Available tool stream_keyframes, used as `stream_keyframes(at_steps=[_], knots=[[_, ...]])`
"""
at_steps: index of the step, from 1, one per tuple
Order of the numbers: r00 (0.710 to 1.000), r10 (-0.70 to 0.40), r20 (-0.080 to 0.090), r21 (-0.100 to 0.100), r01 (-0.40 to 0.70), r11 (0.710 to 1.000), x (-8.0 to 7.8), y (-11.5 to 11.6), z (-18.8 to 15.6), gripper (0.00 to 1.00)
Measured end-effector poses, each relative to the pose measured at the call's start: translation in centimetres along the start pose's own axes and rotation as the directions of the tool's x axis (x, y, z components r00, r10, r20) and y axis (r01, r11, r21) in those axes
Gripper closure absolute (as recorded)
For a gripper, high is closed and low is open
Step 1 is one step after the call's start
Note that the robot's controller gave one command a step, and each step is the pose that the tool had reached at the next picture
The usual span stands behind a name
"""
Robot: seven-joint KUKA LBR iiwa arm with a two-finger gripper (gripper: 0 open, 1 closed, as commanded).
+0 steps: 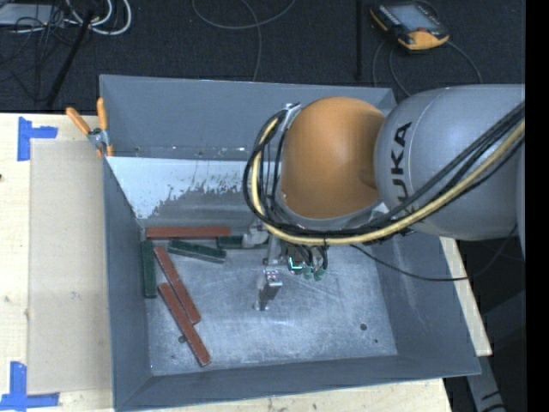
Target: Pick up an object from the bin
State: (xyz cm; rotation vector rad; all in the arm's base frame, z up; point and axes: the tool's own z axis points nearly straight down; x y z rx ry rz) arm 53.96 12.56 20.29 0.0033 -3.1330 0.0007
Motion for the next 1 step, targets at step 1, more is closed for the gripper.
stream_keyframes(at_steps=[1], knots=[[1.0,0.003,0.007,-0.001,-0.003,1.0,-0.16,-0.05,-0.35,0.0]])
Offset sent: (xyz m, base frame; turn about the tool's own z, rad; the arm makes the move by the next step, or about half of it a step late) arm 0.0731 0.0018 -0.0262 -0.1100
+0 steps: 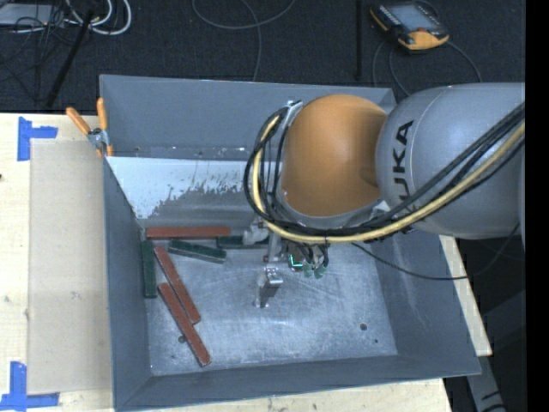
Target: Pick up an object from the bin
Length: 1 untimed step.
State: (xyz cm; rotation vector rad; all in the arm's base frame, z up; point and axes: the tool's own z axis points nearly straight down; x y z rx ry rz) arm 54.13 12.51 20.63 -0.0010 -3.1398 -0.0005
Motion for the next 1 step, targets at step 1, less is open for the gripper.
stream_keyframes(at_steps=[1], knots=[[0.994,-0.111,0.003,0.0,0.111,0.994,-7.19,0.25,3.02,1.0]])
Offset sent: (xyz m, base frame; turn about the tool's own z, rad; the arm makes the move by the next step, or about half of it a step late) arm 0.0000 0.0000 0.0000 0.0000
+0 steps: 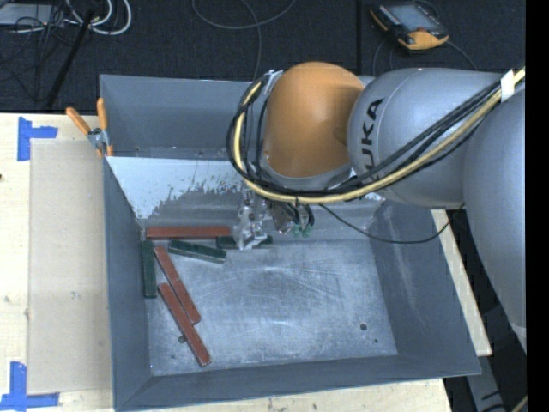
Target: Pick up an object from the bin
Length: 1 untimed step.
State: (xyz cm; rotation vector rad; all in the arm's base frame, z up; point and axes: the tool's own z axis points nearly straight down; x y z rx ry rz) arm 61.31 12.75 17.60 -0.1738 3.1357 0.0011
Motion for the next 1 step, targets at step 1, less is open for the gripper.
stream_keyframes(at_steps=[1], knots=[[1.0,0.001,0.0,0.0,-0.001,1.0,-0.01,-0.04,-0.01,0.0]])
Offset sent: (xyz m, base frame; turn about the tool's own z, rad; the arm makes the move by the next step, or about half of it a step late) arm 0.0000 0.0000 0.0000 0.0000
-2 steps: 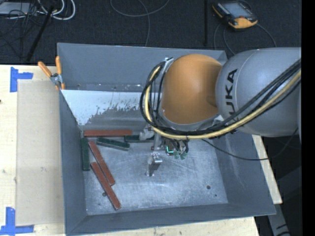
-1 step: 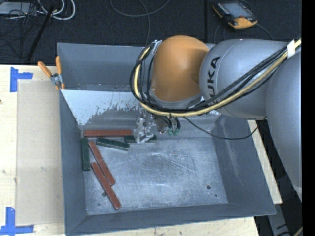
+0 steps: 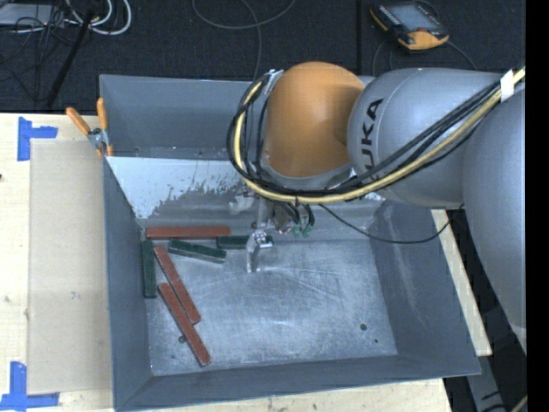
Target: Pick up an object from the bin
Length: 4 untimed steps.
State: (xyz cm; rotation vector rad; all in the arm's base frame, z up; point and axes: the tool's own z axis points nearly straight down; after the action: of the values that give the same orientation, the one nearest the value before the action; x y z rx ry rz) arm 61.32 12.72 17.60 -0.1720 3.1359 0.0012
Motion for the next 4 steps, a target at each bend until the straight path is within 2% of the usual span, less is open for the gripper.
stream_keyframes(at_steps=[1,2,3,4], knots=[[1.0,0.0,0.0,0.0,0.0,1.0,0.0,0.0,0.0,0.0],[0.996,0.091,0.005,0.0,-0.091,0.996,0.0,0.4,2.1,0.0],[1.0,0.004,0.015,-0.002,-0.004,1.0,-1.2,2.5,10.0,1.0],[1.0,0.004,0.015,-0.002,-0.004,1.0,-1.2,2.5,10.0,1.0]])
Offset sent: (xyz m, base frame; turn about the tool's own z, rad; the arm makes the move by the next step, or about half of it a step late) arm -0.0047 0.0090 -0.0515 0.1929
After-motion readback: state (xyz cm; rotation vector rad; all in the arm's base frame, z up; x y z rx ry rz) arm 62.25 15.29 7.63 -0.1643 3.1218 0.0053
